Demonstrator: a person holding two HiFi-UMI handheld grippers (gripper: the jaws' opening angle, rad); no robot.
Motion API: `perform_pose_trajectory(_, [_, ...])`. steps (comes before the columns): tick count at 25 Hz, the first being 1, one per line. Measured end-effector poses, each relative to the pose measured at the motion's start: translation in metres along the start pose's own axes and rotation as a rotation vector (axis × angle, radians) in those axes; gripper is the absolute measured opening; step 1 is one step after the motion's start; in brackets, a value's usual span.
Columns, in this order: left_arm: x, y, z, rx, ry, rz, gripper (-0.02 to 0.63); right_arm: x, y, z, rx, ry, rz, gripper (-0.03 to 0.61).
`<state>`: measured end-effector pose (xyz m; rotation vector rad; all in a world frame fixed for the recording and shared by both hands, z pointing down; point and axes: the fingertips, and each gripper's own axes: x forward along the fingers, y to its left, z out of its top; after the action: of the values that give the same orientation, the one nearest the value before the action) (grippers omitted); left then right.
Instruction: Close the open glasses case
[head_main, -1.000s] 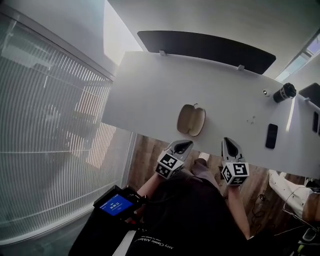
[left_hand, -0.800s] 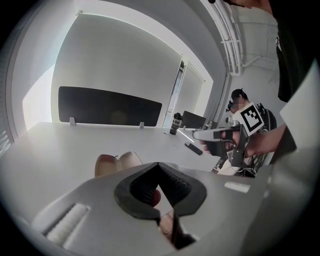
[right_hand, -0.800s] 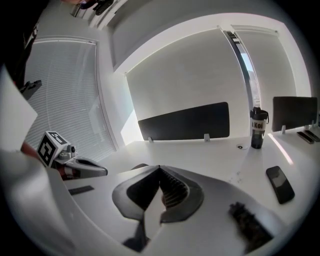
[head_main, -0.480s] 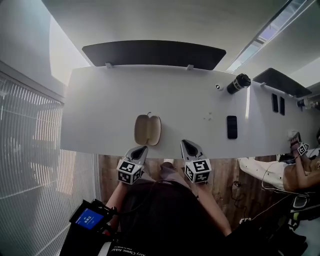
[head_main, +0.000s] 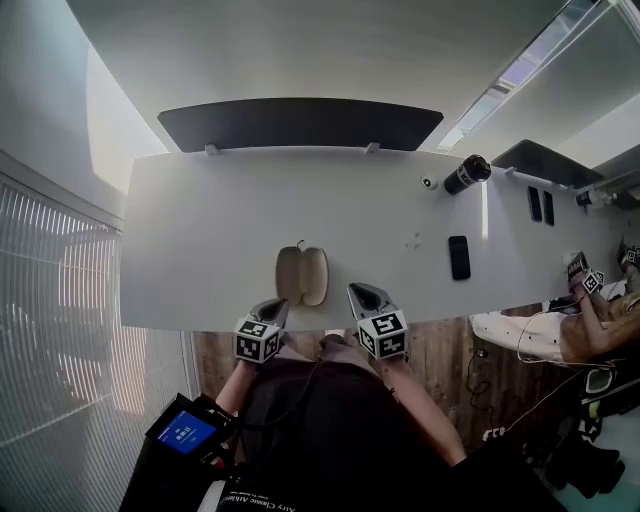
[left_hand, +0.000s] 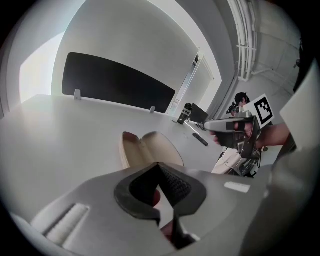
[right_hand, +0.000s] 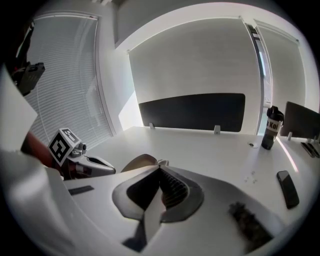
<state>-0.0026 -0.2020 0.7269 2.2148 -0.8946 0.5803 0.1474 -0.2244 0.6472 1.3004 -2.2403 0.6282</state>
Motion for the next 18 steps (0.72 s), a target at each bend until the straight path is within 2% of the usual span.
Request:
perform_pose_trajectory(5, [0.01, -0.003, 0.004, 0.012, 0.026, -0.039, 0.006, 0.015, -0.002, -0.018, -0.003, 0.066, 0.008, 0.005])
perform_pose_trajectory(10, [0.019, 0.018, 0.004, -0.012, 0.087, -0.099, 0.006, 0.044, -0.003, -0.021, 0.018, 0.111, -0.015, 0.005])
perform_pose_trajectory(18, [0.031, 0.041, -0.005, -0.172, 0.162, -0.142, 0.006, 0.063, -0.011, -0.021, 0.019, 0.147, -0.015, 0.005])
